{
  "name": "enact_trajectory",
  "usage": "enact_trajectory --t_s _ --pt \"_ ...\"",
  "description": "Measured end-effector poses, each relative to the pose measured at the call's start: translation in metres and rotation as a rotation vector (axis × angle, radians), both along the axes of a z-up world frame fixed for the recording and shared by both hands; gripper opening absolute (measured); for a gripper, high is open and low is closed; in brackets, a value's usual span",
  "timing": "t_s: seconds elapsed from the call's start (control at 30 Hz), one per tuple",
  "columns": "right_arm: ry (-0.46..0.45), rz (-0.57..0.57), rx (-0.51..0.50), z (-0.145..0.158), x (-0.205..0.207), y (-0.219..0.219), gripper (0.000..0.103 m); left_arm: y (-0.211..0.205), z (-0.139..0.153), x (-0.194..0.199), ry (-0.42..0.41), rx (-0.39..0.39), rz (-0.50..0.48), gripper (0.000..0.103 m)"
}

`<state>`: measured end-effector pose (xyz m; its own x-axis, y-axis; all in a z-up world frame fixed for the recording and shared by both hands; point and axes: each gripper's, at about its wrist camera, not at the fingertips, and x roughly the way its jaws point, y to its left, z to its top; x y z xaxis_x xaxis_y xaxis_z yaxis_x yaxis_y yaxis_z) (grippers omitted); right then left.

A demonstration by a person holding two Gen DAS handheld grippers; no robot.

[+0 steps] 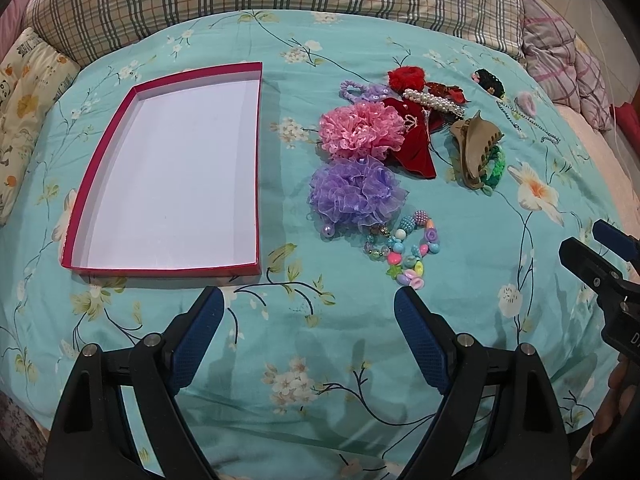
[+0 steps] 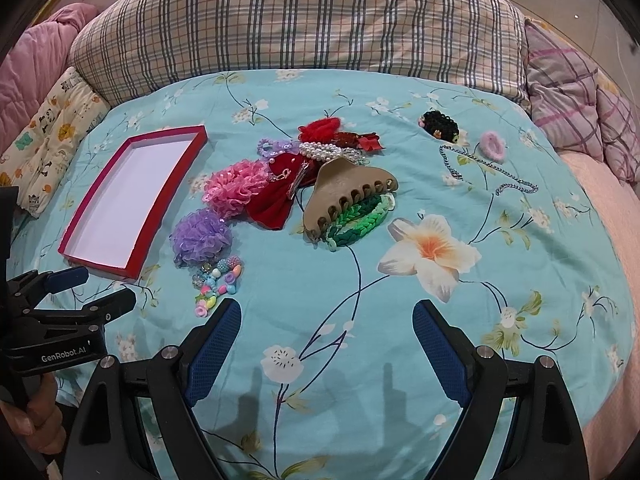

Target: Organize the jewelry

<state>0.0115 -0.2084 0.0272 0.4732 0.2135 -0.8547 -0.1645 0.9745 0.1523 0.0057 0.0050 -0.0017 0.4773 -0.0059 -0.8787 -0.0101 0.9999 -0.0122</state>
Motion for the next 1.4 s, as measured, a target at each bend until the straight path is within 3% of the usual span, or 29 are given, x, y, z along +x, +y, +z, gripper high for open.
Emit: enact_trajectory --t_s 0.3,0.6,0.8,0.97,1.13,1.4 --pt "0.007 0.000 0.005 -0.002 0.002 -0.001 0.089 0.000 -0.002 0.001 -0.006 -0.003 0.000 0.088" --pt "0.015 -0.022 0.039 -0.007 0.007 -0.008 0.089 0.003 0.000 0.009 -0.003 -0.093 -0.017 0.088" --pt "0.016 -0.063 0.067 -0.015 0.021 -0.019 0.087 0.001 0.000 0.020 0.015 -0.081 -0.026 0.088" --pt "0.044 -0.096 0.094 -0.030 0.039 -0.029 0.069 0.001 -0.007 0.034 0.087 -0.095 -0.029 0.088" --pt "0.062 -0.121 0.119 -0.041 0.058 -0.034 0.057 -0.003 -0.013 0.053 0.063 -0.116 -0.036 0.088" --pt "0.093 -0.150 0.136 -0.063 0.088 -0.038 0.054 -0.008 -0.037 0.086 0.123 -0.158 -0.036 0.088"
